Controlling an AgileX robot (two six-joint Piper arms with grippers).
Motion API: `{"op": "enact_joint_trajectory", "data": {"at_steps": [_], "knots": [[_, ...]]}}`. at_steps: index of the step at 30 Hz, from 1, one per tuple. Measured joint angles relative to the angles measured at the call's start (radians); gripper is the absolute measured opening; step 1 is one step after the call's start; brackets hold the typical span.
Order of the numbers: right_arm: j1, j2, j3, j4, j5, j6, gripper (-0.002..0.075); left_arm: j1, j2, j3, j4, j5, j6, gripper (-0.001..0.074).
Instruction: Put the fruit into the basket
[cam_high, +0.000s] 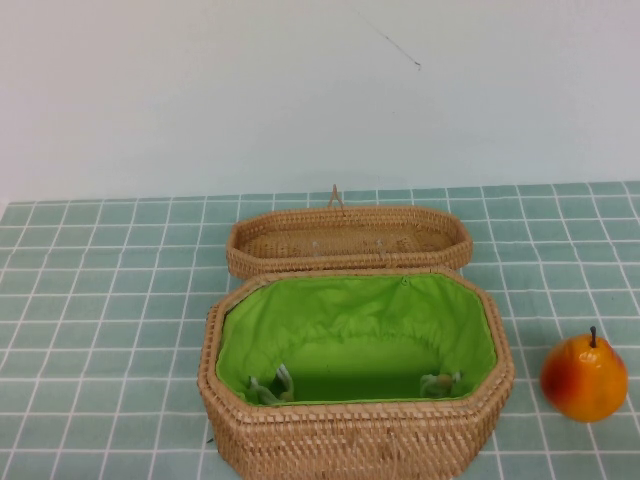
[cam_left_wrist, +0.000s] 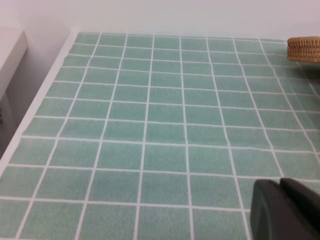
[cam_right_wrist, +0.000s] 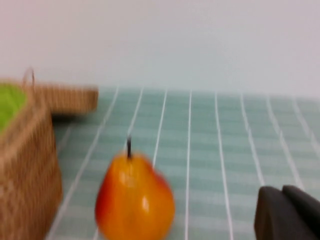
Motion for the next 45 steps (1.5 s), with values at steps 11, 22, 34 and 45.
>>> {"op": "enact_joint_trajectory", "data": {"at_steps": [11, 22, 34, 45], "knots": [[0.000, 0.000, 0.000, 0.004, -0.301, 0.015, -0.0002, 0.000, 0.000, 0.000, 0.000, 0.000, 0.000, -0.0003], [0.000, 0.000, 0.000, 0.008, -0.761, 0.021, -0.0002, 0.000, 0.000, 0.000, 0.000, 0.000, 0.000, -0.0003], [0.000, 0.000, -0.210, 0.200, -0.501, -0.217, -0.0002, 0.000, 0.000, 0.000, 0.000, 0.000, 0.000, -0.0003], [0.000, 0.297, -0.605, 0.351, -0.186, -0.498, -0.0002, 0.000, 0.000, 0.000, 0.000, 0.000, 0.000, -0.0003]]}}
